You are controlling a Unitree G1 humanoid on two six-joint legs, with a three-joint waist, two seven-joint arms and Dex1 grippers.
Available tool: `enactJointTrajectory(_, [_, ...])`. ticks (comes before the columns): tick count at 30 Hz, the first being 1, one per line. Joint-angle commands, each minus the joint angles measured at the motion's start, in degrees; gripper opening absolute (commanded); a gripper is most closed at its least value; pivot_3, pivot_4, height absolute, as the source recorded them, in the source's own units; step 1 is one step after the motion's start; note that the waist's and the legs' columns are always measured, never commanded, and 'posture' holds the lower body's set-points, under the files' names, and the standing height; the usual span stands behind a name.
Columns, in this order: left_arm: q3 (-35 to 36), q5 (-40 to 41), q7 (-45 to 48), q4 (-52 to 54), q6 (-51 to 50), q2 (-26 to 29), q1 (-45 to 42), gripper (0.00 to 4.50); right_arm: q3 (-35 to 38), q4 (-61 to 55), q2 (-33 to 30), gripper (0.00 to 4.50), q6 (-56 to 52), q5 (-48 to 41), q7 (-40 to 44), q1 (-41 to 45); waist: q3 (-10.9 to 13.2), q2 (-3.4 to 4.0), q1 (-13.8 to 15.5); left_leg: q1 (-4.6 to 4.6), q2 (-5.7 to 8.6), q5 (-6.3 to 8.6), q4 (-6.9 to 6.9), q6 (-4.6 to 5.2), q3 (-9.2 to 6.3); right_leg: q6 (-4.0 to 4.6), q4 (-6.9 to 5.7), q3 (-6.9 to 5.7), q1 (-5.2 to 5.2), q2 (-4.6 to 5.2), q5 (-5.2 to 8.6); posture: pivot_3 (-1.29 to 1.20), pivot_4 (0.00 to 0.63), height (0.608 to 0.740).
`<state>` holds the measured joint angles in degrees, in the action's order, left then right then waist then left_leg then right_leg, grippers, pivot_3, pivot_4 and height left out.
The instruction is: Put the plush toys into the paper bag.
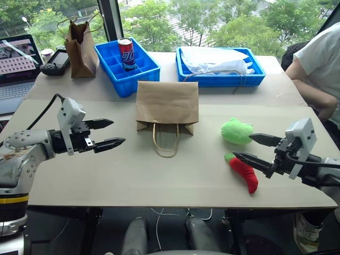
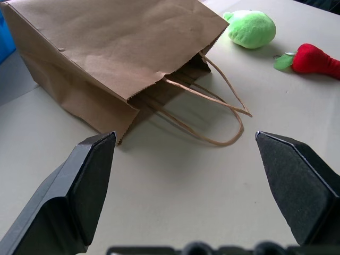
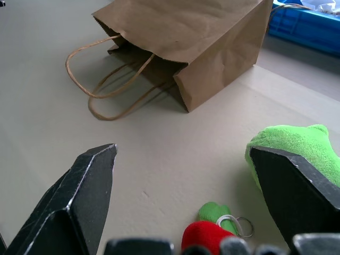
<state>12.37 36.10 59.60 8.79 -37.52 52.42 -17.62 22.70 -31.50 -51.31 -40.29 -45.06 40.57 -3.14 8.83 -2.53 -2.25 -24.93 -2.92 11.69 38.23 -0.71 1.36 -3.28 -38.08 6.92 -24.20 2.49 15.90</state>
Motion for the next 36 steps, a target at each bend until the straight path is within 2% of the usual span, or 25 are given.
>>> enactJointTrajectory(1, [1.11, 1.44, 5.05, -1.43, 2.59, 0.71, -3.07, 4.50, 0.85, -2.68, -1.94, 4.43, -2.54, -3.86, 0.37, 3.29, 0.00, 0.00, -0.01, 0.00, 0.00, 0.00, 0.00, 0.00, 0.00, 0.00, 0.00, 0.00, 0.00, 0.00, 0.00, 0.00, 0.150, 0.694])
enactJointTrajectory(4, [-5.96, -0.47, 19.05, -8.94, 8.18, 1.48, -15.15, 4.50, -2.59, -7.34, -7.27, 4.43, -9.07, -11.48, 2.23, 9.72, 0.27, 0.11, 0.02, -0.01, 0.01, -0.01, 0.12, 0.00, 0.01, 0.01, -0.14, 0.00, -0.04, -0.01, -0.05, 0.00, 0.150, 0.694])
enactJointTrajectory(7, [-12.17, -5.46, 26.01, -16.17, 14.27, -0.70, -23.80, 4.50, -4.89, -8.66, -9.93, 4.43, -12.05, -12.87, 1.80, 11.92, 0.28, 0.10, 0.55, 0.00, -0.01, -0.11, 0.12, 0.14, -0.08, -0.05, 0.00, -0.15, 0.07, -0.04, -0.10, 0.00, 0.150, 0.694])
enactJointTrajectory(11, [-19.63, -13.34, 32.13, -27.83, 28.01, -5.25, -32.78, 4.50, -6.00, -9.84, -10.69, 4.43, -14.32, -14.58, 0.01, 12.41, 0.28, 0.09, 1.45, -0.18, 0.09, -0.08, 0.13, 0.17, -0.04, 0.20, 0.07, -0.09, 0.00, 0.03, -0.23, 0.00, 0.150, 0.694])
enactJointTrajectory(14, [-26.16, -17.66, 32.90, -35.90, 38.56, -6.61, -36.86, 4.50, -5.65, -10.96, -10.05, 4.43, -15.10, -15.63, -1.97, 12.31, 0.29, 0.08, 1.50, -0.36, 0.08, -0.07, 0.18, 0.20, -0.09, 0.23, 0.08, -0.11, -0.11, 0.01, -0.26, 0.00, 0.150, 0.694])
enactJointTrajectory(15, [-28.03, -21.91, 32.90, -40.73, 45.24, -8.02, -38.80, 4.50, -5.30, -11.37, -9.50, 4.43, -15.37, -16.37, -3.27, 12.33, 0.29, 0.08, 1.47, -0.36, 0.08, -0.06, 0.19, 0.22, -0.11, 0.23, 0.06, -0.11, -0.11, 0.01, -0.26, 0.00, 0.150, 0.694])
enactJointTrajectory(18, [-32.26, -26.97, 32.90, -51.14, 58.27, -12.33, -43.34, 4.50, -4.39, -11.95, -8.44, 4.43, -16.22, -17.85, -6.54, 11.71, 0.29, 0.07, 1.51, -0.37, 0.08, -0.06, 0.23, 0.22, -0.17, 0.24, 0.04, -0.16, -0.09, 0.00, -0.27, 0.00, 0.150, 0.694])
enactJointTrajectory(22, [-33.75, -29.61, 32.90, -61.04, 67.13, -18.49, -47.09, 4.50, -2.49, -12.46, -6.73, 4.43, -16.42, -18.40, -11.32, 9.55, 0.30, 0.06, 1.53, -0.52, 0.09, 0.00, 0.47, 0.32, -0.22, 0.21, 0.02, -0.19, -0.06, 0.01, -0.28, 0.00, 0.150, 0.694])
enactJointTrajectory(25, [-33.34, -31.96, 32.80, -66.22, 72.31, -21.49, -48.57, 4.50, -0.81, -12.96, -4.92, 4.43, -16.51, -20.11, -15.34, 8.41, 0.30, 0.05, 1.44, -0.67, 0.10, 0.01, 0.61, 0.34, -0.36, 0.17, 0.02, -0.29, -0.09, 0.01, -0.29, 0.00, 0.150, 0.694])
enactJointTrajectory(29, [-33.00, -35.66, 30.29, -71.60, 77.13, -24.38, -49.76, 4.50, 1.06, -14.64, -4.98, 4.43, -16.88, -17.60, -17.75, 3.43, 0.30, 0.05, 1.46, -0.66, 0.12, 0.01, 0.61, 0.35, -0.53, 0.17, -0.01, -0.40, -0.02, -0.01, -0.30, 0.00, 0.150, 0.694])
enactJointTrajectory(30, [-32.73, -36.33, 29.48, -72.73, 77.72, -24.90, -50.21, 3.98, 1.70, -14.75, -4.73, 4.50, -16.61, -17.51, -18.34, 2.71, 0.30, 0.05, 1.45, -0.68, 0.12, 0.01, 0.61, 0.35, -0.56, 0.17, 0.00, -0.42, -0.03, 0.00, -0.30, 0.00, 0.150, 0.694])
enactJointTrajectory(31, [-32.36, -36.68, 29.19, -73.68, 77.76, -25.47, -50.66, 3.87, 2.28, -14.84, -4.50, 4.50, -16.24, -17.46, -18.82, 2.14, 0.30, 0.05, 1.42, -0.68, 0.14, 0.01, 0.62, 0.35, -0.56, 0.17, -0.02, -0.42, -0.03, 0.00, -0.30, 0.00, 0.150, 0.694])
enactJointTrajectory(36, [-29.26, -36.25, 28.08, -76.26, 78.01, -28.09, -53.28, 2.00, 3.65, -15.71, -4.03, 4.50, -15.42, -15.71, -19.38, -1.09, 0.30, 0.05, 1.44, -0.71, 0.16, 0.01, 0.69, 0.35, -0.67, 0.14, -0.04, -0.50, 0.02, 0.00, -0.31, 0.00, 0.150, 0.694])
